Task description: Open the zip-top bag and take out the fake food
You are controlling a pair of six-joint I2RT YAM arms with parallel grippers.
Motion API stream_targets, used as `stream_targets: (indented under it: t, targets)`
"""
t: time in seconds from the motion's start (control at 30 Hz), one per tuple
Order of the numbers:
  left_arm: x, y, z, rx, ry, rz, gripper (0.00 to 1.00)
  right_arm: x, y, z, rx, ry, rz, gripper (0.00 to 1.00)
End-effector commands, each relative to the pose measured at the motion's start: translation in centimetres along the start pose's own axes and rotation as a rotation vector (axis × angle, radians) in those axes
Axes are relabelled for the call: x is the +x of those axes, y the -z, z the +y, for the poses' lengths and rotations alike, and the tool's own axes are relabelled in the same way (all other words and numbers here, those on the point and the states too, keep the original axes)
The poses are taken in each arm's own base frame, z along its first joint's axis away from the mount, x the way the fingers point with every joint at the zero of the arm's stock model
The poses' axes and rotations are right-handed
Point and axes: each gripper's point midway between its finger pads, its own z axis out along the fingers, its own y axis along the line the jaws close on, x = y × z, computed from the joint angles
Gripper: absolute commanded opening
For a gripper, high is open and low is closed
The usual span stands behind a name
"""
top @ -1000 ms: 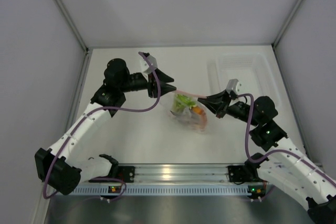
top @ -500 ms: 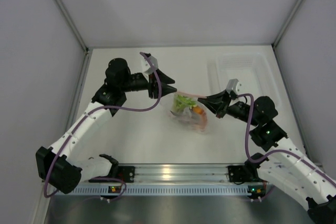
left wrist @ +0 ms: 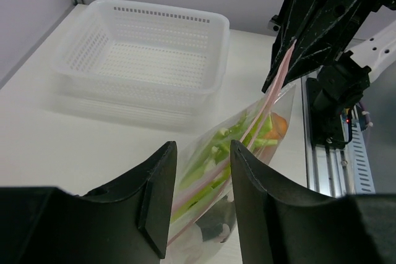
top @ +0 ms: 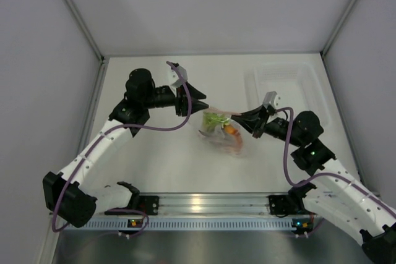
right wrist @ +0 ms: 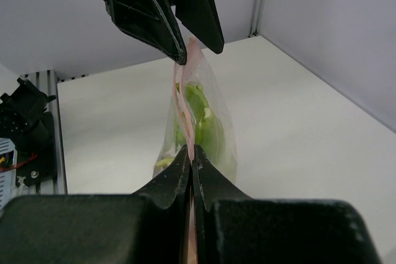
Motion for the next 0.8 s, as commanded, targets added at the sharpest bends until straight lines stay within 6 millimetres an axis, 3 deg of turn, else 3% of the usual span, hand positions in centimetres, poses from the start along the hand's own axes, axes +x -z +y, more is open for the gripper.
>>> stream_targets:
  t: [0.0, 0.23, 0.4, 0.77]
  targets:
    - [-2.1, 0.4, 0.9, -0.08, -0.079, -0.036, 0.45, -3.0, -0.1, 0.0, -0.017, 0.058, -0.089, 0.0]
    - [-2.3, 0.7, 0.4, -0.076, -0.103, -0.042, 0.44, -2.7, -0.4, 0.0, -0.021, 0.058, -0.076, 0.0]
    - [-2.6, 1.1, 1.1, -0.13, -0.139, -0.045, 0.43, -2.7, -0.5, -0.3, -0.012, 0.058, -0.058, 0.0]
    - [-1.3, 1.1, -0.2, -0.056, -0.118, 0.011, 0.42, -2.6, -0.6, -0.8, 0.011, 0.053, -0.049, 0.0]
